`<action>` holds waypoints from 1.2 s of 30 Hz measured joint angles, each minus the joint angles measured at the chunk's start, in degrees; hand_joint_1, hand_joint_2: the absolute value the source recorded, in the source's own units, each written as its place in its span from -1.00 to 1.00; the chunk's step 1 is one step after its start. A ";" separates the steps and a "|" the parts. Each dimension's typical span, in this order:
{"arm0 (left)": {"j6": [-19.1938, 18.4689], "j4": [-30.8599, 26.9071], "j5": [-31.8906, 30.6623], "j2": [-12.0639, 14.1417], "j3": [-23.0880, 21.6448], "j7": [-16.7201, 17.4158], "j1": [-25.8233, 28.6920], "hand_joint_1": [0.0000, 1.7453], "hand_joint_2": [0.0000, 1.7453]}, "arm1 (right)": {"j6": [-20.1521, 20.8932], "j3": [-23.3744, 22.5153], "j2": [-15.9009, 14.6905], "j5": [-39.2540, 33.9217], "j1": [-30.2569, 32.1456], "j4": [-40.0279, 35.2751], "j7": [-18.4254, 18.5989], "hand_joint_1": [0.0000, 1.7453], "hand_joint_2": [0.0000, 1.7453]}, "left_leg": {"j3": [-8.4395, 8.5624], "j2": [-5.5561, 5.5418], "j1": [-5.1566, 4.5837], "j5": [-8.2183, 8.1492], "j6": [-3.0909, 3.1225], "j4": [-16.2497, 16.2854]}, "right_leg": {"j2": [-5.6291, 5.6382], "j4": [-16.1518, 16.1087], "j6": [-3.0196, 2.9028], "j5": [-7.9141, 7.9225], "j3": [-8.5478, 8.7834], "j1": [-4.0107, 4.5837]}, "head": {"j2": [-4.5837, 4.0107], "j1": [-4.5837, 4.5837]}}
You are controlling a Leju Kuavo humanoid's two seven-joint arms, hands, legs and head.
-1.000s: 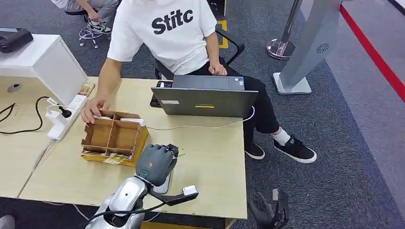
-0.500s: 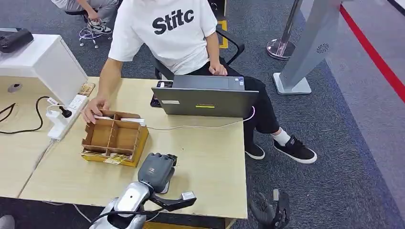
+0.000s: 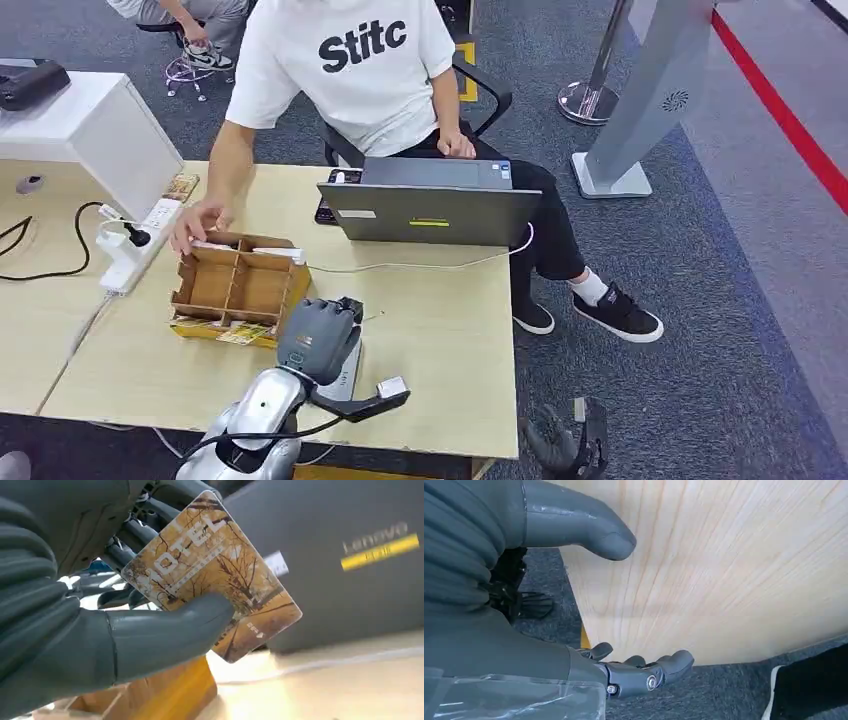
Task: Pass the card to the sensor for recognition and then transmit it.
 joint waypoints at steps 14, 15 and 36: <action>3.53 -15.80 0.24 0.81 15.97 -3.74 -1.96 1.00 1.00 | 0.94 -2.05 0.79 5.28 0.09 0.02 1.03 -1.00 1.00 | 0.01 -0.02 0.03 0.04 -0.05 -0.01 | -0.01 0.12 -0.01 -0.01 0.00 0.02 | 0.00 0.02; 4.41 -16.30 0.24 0.70 16.77 -4.13 -1.86 1.00 1.00 | 0.96 -2.14 0.90 5.55 0.10 0.02 1.03 -1.00 1.00 | 0.01 -0.01 0.03 0.04 -0.05 -0.01 | 0.00 0.12 -0.01 -0.01 0.00 0.02 | 0.00 0.00; 5.39 -16.58 0.00 0.83 19.21 -4.37 0.40 -1.00 1.00 | 1.05 -4.26 1.44 7.61 0.08 0.02 0.74 -1.00 1.00 | 0.00 -0.04 0.01 0.04 -0.05 -0.01 | -0.06 0.11 -0.02 -0.01 -0.04 0.01 | 0.00 0.00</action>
